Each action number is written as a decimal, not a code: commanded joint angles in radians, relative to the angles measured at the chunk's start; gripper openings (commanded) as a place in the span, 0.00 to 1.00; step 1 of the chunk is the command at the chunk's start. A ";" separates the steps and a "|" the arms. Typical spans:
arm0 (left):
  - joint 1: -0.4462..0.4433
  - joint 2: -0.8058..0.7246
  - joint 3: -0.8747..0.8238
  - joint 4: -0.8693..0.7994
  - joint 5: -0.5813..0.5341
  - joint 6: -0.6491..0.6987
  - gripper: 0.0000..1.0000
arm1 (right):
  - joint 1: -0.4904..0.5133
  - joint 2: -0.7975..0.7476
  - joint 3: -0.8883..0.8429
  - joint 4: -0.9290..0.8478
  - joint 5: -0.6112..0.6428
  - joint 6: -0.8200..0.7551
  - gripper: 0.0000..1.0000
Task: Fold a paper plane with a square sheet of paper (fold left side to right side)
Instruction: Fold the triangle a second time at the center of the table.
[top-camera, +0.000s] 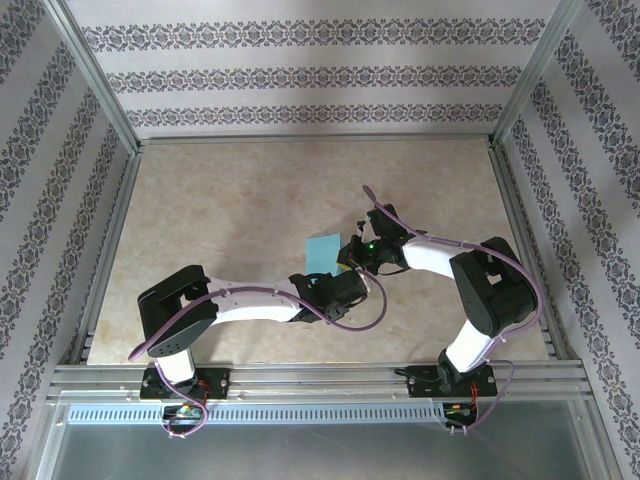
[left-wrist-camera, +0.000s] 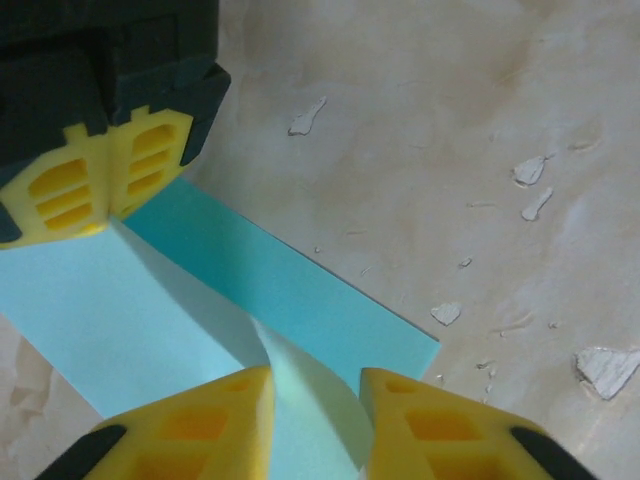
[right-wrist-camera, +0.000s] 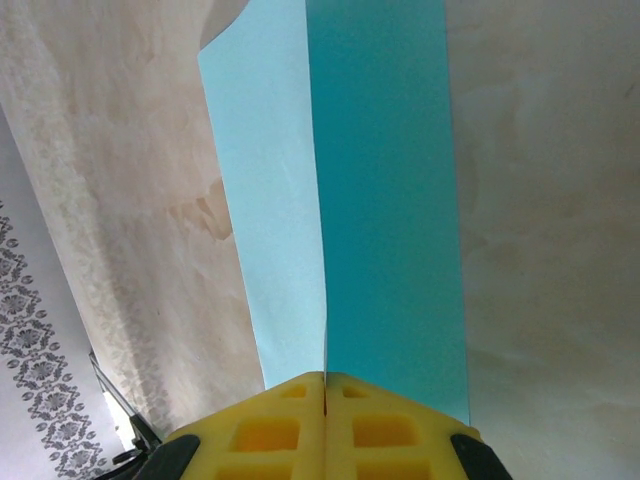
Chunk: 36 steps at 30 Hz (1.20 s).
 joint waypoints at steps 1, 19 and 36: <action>-0.012 -0.045 0.010 -0.027 0.007 -0.002 0.16 | -0.007 -0.004 0.018 -0.029 0.026 -0.007 0.00; 0.073 -0.145 -0.074 0.051 0.191 -0.145 0.00 | -0.080 -0.185 -0.005 -0.038 0.107 -0.071 0.42; 0.246 -0.190 -0.167 0.172 0.527 -0.313 0.00 | -0.183 -0.515 -0.244 -0.104 0.130 -0.176 0.74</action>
